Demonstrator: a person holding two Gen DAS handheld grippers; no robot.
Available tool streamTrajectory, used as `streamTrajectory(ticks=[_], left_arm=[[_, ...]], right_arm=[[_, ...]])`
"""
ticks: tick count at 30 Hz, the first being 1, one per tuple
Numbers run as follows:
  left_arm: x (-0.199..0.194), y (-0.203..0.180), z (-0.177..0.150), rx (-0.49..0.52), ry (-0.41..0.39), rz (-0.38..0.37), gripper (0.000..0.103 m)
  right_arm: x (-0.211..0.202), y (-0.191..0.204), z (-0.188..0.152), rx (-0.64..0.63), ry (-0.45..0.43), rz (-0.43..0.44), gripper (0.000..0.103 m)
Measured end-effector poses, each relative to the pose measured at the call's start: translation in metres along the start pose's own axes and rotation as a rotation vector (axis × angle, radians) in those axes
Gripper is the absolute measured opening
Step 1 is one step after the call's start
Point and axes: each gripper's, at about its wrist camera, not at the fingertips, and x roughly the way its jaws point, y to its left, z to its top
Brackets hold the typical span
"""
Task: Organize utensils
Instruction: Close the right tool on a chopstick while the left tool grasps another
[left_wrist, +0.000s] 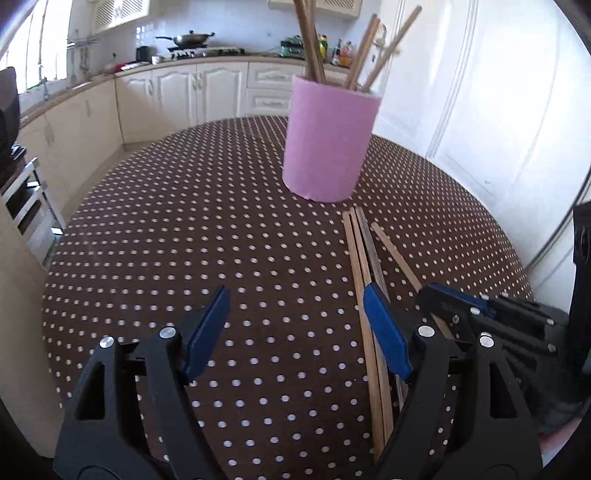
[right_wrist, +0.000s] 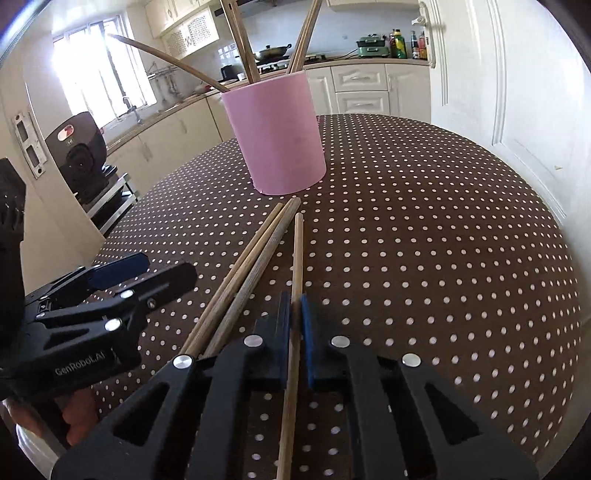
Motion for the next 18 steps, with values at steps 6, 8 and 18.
streamTrajectory(ticks=[6, 8, 18], left_arm=[[0.015, -0.005, 0.005, 0.008, 0.056, -0.016, 0.074], [0.021, -0.009, 0.008, 0.014, 0.073, -0.01, 0.074], [0.026, -0.021, 0.011, 0.046, 0.083, 0.025, 0.075]], right_arm=[[0.0, -0.011, 0.001, 0.067, 0.002, 0.072, 0.005], [-0.001, -0.017, 0.001, 0.101, -0.002, 0.106, 0.005], [-0.003, -0.015, -0.001, 0.099, -0.004, 0.104, 0.005]])
